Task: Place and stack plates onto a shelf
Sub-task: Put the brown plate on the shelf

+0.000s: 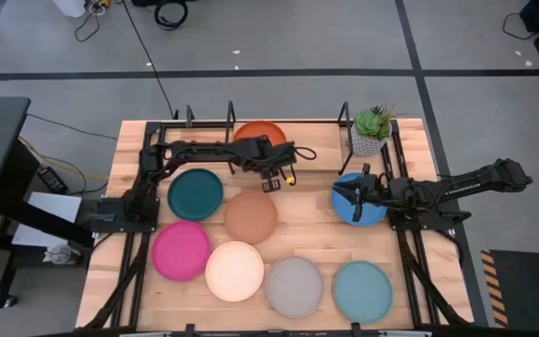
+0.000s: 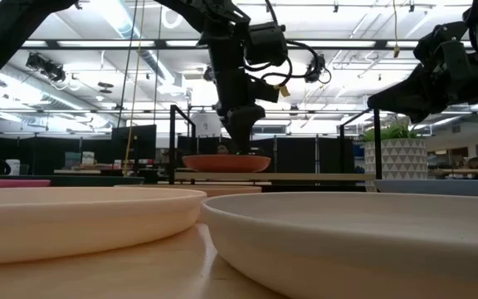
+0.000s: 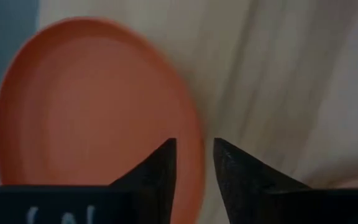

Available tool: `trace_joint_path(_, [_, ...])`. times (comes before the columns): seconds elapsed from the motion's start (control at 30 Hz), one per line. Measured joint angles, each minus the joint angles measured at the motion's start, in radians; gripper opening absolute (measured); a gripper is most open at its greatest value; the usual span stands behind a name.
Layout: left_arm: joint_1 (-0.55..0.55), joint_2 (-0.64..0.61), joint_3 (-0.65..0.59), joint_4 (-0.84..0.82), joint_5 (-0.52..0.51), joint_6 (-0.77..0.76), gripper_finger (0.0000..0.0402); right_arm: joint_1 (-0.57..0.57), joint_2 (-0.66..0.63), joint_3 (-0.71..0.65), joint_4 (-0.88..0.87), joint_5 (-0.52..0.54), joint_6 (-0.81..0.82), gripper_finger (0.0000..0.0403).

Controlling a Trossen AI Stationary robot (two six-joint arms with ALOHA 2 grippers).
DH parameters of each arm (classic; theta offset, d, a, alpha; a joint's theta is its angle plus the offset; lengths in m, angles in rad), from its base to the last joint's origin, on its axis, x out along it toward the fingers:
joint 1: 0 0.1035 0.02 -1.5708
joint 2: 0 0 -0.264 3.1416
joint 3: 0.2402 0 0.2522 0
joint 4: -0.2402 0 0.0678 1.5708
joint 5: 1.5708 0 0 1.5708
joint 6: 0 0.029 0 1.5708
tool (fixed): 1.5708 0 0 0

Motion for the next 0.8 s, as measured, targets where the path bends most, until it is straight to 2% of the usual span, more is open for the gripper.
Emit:
trace_joint_path(0.17, [-0.038,-0.056,0.002,0.002,0.180,0.050,0.0118,0.000,0.000,0.000,0.000,0.000,-0.004,0.0067])
trace_joint_path(0.23, [-0.070,-0.074,0.003,-0.007,0.220,0.061,0.0118,0.000,0.000,0.000,0.002,0.002,-0.012,0.0067])
trace_joint_path(0.43, [-0.184,-0.087,0.002,-0.068,0.287,0.041,0.0118,0.000,0.000,0.000,0.019,0.007,-0.047,0.0067])
trace_joint_path(0.8, [-0.327,-0.087,-0.163,0.069,0.301,-0.209,0.0118,-0.001,0.000,0.000,0.084,0.008,-0.136,0.0067])
